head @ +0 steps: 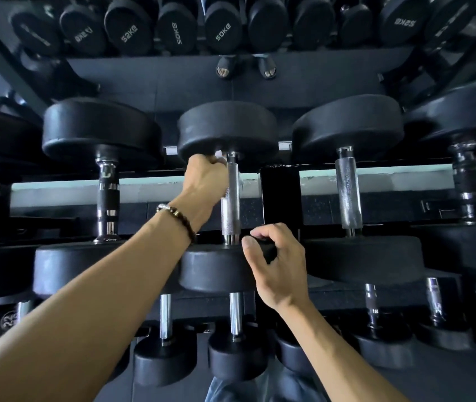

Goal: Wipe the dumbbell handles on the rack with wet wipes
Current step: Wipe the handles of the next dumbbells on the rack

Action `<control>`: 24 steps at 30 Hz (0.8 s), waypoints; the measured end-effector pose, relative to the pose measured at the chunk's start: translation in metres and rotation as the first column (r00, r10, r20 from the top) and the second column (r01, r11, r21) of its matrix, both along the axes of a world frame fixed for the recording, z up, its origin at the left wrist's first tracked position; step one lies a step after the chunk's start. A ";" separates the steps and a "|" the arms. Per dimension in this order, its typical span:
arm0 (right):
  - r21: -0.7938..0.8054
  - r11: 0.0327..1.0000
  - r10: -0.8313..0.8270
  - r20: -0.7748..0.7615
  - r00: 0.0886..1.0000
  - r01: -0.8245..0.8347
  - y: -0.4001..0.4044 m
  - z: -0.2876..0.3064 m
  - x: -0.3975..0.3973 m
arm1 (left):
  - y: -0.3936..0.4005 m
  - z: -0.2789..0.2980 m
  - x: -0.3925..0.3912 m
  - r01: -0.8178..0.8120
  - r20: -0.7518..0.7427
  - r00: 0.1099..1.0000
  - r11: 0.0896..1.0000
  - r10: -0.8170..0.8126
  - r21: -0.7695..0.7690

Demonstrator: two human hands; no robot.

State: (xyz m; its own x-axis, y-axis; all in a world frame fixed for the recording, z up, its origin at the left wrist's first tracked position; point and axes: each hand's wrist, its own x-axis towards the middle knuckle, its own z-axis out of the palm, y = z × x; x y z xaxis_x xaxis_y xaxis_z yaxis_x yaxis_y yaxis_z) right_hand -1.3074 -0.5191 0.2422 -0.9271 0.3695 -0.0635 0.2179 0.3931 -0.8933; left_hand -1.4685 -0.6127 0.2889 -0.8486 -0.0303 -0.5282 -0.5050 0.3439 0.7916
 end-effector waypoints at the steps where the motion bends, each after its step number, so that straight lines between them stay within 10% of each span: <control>1: 0.000 1.000 0.001 -0.001 1.000 -0.001 0.000 0.000 0.000 | -0.006 -0.006 0.008 0.059 0.035 0.998 0.998 -0.059 0.002; 5: 0.011 1.000 -0.001 -0.037 0.999 0.002 0.000 0.002 0.000 | -0.030 -0.005 0.041 0.159 0.262 0.942 0.966 -0.211 0.205; 9: -0.016 1.000 -0.002 -0.012 1.000 0.002 0.001 0.001 0.000 | -0.024 -0.011 0.005 -0.080 0.367 0.927 0.915 -0.078 0.395; 24: 0.021 0.999 0.035 0.013 0.999 -0.035 0.003 0.001 -0.001 | -0.048 -0.009 0.022 0.266 0.415 0.847 0.941 -0.331 0.207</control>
